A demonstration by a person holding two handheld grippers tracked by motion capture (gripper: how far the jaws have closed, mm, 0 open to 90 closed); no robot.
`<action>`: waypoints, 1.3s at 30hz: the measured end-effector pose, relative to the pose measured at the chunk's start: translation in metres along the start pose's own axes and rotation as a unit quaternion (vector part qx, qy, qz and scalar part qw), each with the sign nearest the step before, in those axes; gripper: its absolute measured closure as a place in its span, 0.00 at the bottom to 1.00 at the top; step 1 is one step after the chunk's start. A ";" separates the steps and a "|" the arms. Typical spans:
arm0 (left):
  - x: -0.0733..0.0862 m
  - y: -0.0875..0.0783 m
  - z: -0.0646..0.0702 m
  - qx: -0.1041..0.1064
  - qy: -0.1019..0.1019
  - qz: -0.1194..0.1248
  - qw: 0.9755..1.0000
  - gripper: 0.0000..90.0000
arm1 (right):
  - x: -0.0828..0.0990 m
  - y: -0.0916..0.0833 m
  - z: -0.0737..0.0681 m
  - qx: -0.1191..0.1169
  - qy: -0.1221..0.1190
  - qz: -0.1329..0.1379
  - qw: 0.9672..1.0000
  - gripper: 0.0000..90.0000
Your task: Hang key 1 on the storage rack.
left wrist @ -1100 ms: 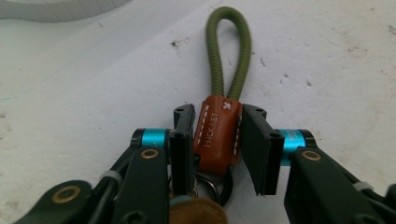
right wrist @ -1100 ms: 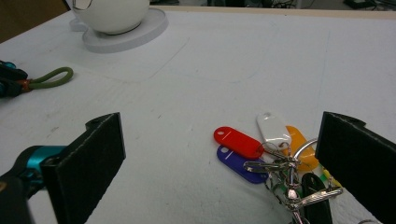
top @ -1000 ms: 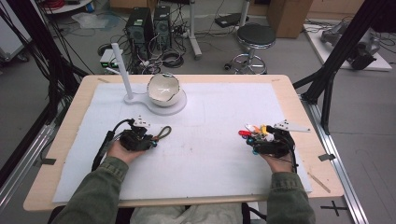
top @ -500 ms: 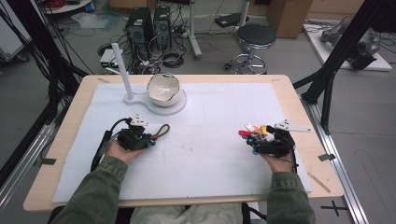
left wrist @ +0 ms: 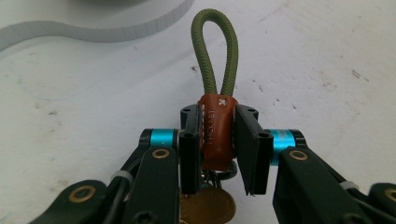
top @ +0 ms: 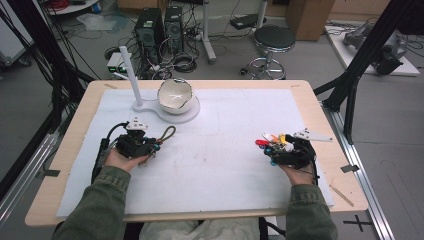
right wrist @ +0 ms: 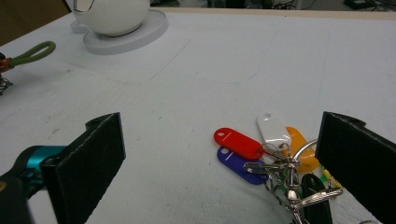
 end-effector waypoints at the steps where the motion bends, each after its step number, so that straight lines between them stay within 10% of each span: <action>1: -0.001 -0.003 -0.003 -0.004 -0.003 0.003 1.000 0.80 | 0.000 0.000 0.000 0.001 0.000 0.000 1.000 0.01; 20: -0.001 -0.047 -0.043 -0.027 -0.058 0.051 0.997 0.80 | 0.001 0.001 -0.001 0.003 -0.003 -0.003 1.000 0.01; 39: -0.025 -0.070 -0.064 -0.034 -0.072 0.069 0.994 0.80 | 0.001 0.001 -0.001 0.002 -0.003 -0.004 1.000 0.01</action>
Point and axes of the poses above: each handheld gripper's, and its own axes: y roughly forward along the jaws, x roughly out of its underside, z roughly to its right, the point moved 8 cm from there along y, roughly forward along the jaws, and after that the axes turned 5 degrees about -x, right-handed, at the moved point
